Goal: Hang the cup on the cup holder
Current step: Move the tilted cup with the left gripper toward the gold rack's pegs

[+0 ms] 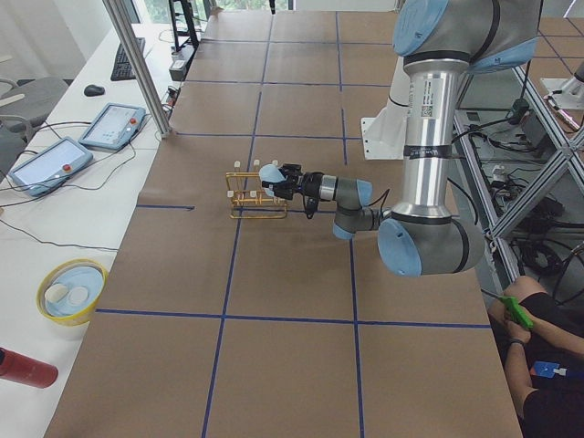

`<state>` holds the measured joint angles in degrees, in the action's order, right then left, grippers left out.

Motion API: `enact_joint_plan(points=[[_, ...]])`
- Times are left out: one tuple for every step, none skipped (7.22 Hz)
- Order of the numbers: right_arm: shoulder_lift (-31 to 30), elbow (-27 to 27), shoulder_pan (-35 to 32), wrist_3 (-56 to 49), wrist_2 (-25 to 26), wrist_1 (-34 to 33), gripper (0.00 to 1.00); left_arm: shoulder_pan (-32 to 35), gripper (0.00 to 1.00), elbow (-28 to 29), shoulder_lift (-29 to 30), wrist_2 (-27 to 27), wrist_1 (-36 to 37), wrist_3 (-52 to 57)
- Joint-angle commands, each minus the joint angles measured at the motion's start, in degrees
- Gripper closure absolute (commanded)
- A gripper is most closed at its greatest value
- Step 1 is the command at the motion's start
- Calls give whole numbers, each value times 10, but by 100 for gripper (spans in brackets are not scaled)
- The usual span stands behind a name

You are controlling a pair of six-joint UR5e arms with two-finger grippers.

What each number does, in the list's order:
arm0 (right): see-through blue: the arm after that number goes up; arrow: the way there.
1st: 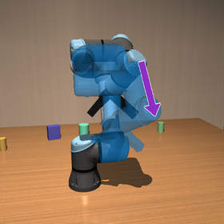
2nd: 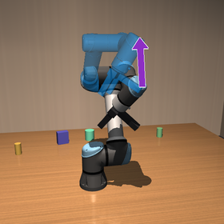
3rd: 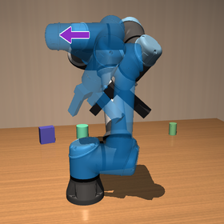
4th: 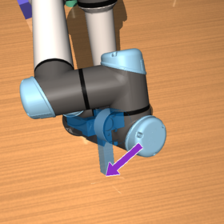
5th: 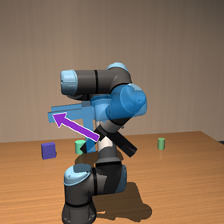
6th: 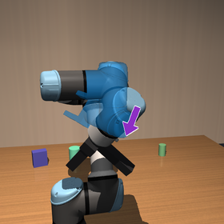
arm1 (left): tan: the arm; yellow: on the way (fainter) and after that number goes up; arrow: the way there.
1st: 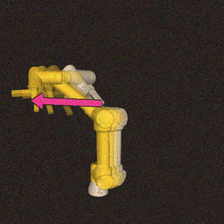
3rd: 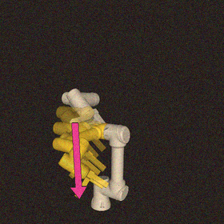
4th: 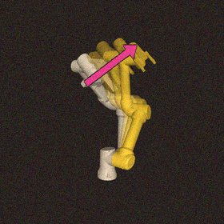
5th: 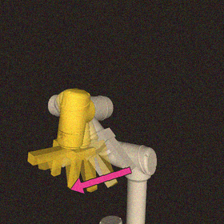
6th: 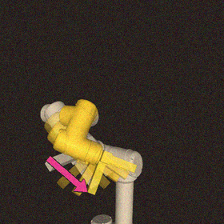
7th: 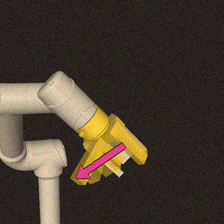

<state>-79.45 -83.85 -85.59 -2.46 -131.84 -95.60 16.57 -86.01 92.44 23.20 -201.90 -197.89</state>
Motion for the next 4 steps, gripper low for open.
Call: enact_joint_plan(points=[[0, 0, 0, 0, 0, 1, 0, -4, 100, 15, 5, 1, 0, -2], [0, 0, 0, 0, 0, 0, 0, -4, 100, 15, 6, 2, 1, -2], [0, 0, 0, 0, 0, 0, 0, -4, 89, 15, 8, 2, 2, -2], [0, 0, 0, 0, 0, 0, 0, -4, 52, 16, 8, 3, 4, -2]])
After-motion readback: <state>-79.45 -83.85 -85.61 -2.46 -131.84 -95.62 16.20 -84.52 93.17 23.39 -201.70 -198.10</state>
